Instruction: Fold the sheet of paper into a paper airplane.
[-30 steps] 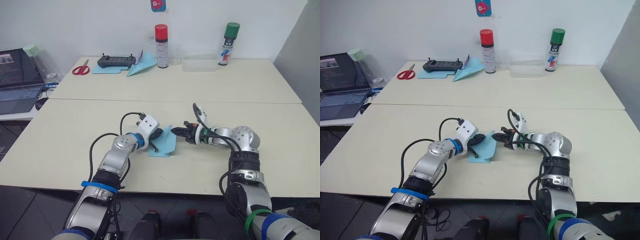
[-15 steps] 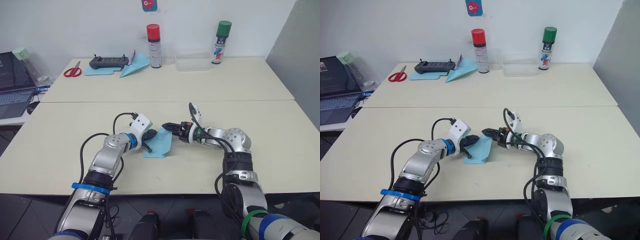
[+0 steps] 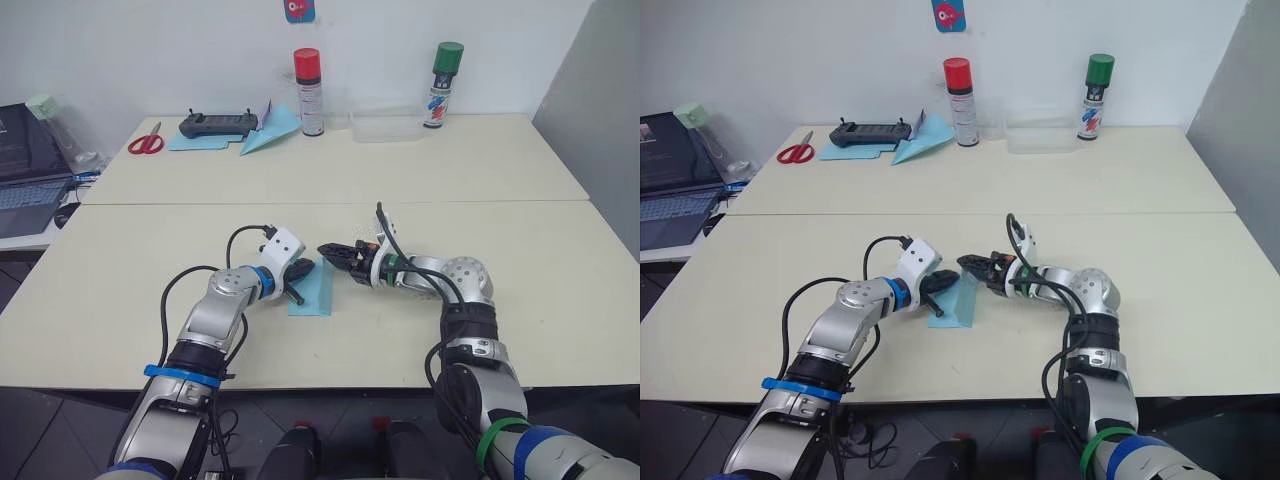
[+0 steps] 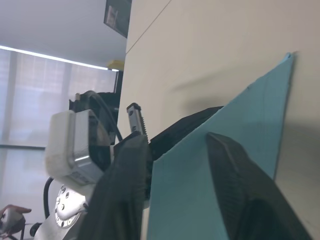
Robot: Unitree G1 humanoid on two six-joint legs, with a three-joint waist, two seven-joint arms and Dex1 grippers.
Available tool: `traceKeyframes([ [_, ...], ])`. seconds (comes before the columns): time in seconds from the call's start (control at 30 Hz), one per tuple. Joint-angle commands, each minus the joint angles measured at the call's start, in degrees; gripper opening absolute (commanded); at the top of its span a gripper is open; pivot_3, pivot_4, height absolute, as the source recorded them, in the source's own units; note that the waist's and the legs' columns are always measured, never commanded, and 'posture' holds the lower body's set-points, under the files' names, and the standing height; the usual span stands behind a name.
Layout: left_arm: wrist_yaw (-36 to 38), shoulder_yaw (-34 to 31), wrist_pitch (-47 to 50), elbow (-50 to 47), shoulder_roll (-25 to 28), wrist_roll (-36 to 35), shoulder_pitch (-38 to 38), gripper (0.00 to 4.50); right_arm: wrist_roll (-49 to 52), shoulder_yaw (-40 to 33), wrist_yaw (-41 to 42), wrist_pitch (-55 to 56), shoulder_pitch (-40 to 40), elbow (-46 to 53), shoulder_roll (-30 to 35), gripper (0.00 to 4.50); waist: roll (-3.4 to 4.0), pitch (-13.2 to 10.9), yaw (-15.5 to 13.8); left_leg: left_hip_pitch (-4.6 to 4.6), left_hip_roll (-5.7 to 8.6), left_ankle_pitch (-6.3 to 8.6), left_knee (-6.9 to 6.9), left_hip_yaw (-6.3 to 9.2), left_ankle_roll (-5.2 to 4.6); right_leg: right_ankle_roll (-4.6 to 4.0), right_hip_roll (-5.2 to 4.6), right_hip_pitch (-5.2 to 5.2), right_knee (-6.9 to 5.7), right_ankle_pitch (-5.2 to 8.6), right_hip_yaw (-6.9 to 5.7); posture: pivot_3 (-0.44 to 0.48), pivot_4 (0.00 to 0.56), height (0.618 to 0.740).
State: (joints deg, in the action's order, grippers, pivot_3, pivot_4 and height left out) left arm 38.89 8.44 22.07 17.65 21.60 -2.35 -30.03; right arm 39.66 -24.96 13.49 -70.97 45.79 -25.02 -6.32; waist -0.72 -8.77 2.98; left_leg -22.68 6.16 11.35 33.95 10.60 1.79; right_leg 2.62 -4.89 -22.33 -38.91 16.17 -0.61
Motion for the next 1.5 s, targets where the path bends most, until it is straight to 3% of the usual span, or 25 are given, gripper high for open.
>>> traceKeyframes([
  [0.03, -0.2, 1.2, 1.4, 2.4, 0.4, 1.3, 1.3, 0.00, 1.6, -0.9, -0.5, 2.0, 0.2, -0.5, -1.1, 0.72, 0.00, 0.0, 0.0, 0.00, 0.00, 0.00, 0.00, 0.00, 0.00, 0.00, 0.00, 0.00, 0.00, 0.00, 0.00, 0.000, 0.150, 0.740],
  [0.1, -0.3, 1.2, 1.4, 2.3, 0.4, 1.3, 1.3, 0.00, 1.9, -0.8, -0.4, 2.5, 0.2, -0.5, -1.3, 0.02, 0.00, 0.0, 0.0, 0.00, 0.00, 0.00, 0.00, 0.00, 0.00, 0.00, 0.00, 0.00, 0.00, 0.00, 0.00, 0.000, 0.150, 0.740],
  [0.27, -0.5, 1.2, 1.4, 2.1, 0.3, 1.3, 1.5, 0.00, 1.6, 0.0, -0.3, 2.8, -0.2, -0.6, -1.3, 0.02, 0.00, 0.0, 0.0, 0.00, 0.00, 0.00, 0.00, 0.00, 0.00, 0.00, 0.00, 0.00, 0.00, 0.00, 0.00, 0.000, 0.150, 0.740],
  [0.47, -0.3, 1.2, 1.7, 2.0, 0.6, 1.2, 1.5, 0.00, -6.6, 15.0, 6.0, 9.8, -3.4, 2.3, 1.5, 0.02, 0.00, 0.0, 0.0, 0.00, 0.01, 0.00, 0.00, 0.00, 0.00, 0.24, 0.00, 0.00, 0.00, 0.14, -0.01, 0.000, 0.150, 0.740],
  [0.73, 0.1, 0.2, 2.7, 2.6, 1.7, 0.8, 1.1, 0.00, -14.7, 26.6, 11.5, 20.8, -4.9, 0.5, 2.5, 0.02, 0.00, 0.0, 0.2, 0.11, -0.05, 0.00, 0.00, -0.01, 0.00, 0.25, 0.05, 0.04, 0.00, 0.15, -0.01, 0.000, 0.150, 0.740],
  [0.93, 2.9, -1.4, 5.4, 0.2, 5.8, -0.8, 0.8, 0.00, -22.8, 35.2, 13.5, 27.4, -5.9, -0.5, 5.4, 0.02, -0.01, 0.0, 0.5, 0.18, -0.12, 0.02, -0.02, -0.03, 0.03, 0.25, 0.15, 0.03, 0.00, 0.15, 0.02, 0.000, 0.150, 0.740],
  [1.23, 7.7, -8.1, 8.2, -4.4, 11.4, -7.8, -2.3, 0.00, -27.5, 39.0, 15.1, 31.1, -6.2, -1.4, 7.0, 0.02, -0.01, 0.0, 0.2, 0.12, -0.13, 0.02, -0.02, 0.10, 0.04, 0.25, 0.19, 0.00, 0.00, 0.15, 0.02, 0.000, 0.150, 0.740],
  [1.5, 5.8, -4.3, 7.0, -7.9, 6.3, -6.5, 0.7, 0.00, -28.8, 38.6, 15.8, 33.1, -6.6, -1.2, 7.9, 0.02, -0.01, 0.0, -0.7, 0.12, -0.11, 0.02, -0.01, 0.10, 0.05, 0.24, 0.13, 0.04, 0.02, 0.15, 0.09, 0.000, 0.150, 0.740],
])
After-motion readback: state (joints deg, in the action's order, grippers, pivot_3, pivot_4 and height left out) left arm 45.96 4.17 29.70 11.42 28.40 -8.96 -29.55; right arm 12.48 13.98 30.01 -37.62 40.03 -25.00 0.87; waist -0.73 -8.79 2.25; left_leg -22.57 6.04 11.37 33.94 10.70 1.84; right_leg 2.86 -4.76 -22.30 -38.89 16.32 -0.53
